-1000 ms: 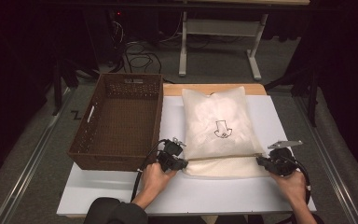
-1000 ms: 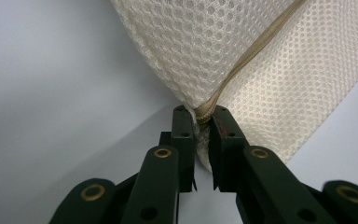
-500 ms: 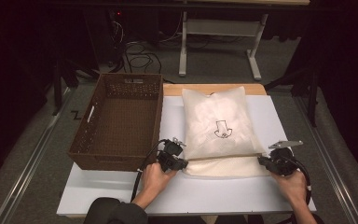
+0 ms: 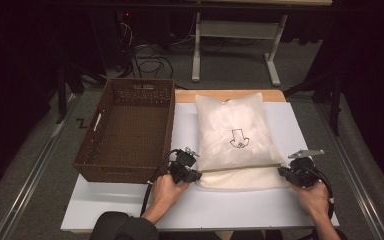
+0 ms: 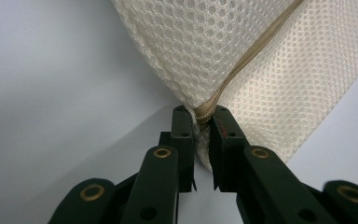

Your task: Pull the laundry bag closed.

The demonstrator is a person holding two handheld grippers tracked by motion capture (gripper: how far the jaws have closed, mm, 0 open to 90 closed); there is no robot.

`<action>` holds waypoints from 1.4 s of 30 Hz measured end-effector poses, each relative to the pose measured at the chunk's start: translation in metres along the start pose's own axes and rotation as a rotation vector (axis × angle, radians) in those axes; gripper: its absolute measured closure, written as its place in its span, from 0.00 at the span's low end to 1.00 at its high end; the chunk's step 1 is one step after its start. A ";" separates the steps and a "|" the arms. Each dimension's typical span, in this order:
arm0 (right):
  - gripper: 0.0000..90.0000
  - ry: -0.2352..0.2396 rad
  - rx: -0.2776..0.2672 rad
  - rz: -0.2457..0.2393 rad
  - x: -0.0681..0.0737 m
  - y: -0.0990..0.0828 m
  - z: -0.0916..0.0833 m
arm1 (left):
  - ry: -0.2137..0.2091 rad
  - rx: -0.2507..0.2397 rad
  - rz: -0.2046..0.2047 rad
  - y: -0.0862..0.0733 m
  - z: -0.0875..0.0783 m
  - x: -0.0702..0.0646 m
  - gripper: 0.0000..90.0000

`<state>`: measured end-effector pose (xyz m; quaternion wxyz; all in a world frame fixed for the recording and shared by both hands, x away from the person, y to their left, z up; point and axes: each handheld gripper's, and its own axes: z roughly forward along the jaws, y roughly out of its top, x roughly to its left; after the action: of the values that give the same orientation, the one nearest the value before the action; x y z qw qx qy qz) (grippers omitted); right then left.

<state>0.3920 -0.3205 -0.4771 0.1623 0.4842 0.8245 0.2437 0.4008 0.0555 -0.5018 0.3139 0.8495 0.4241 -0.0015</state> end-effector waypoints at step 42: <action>0.60 0.018 -0.150 0.004 0.012 0.004 -0.019 | -0.002 -0.167 0.009 0.006 -0.025 -0.016 0.53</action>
<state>0.3795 -0.3124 -0.4595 0.1901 0.4703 0.8044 0.3093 0.3880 0.0549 -0.4744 0.3841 0.8223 0.4184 0.0346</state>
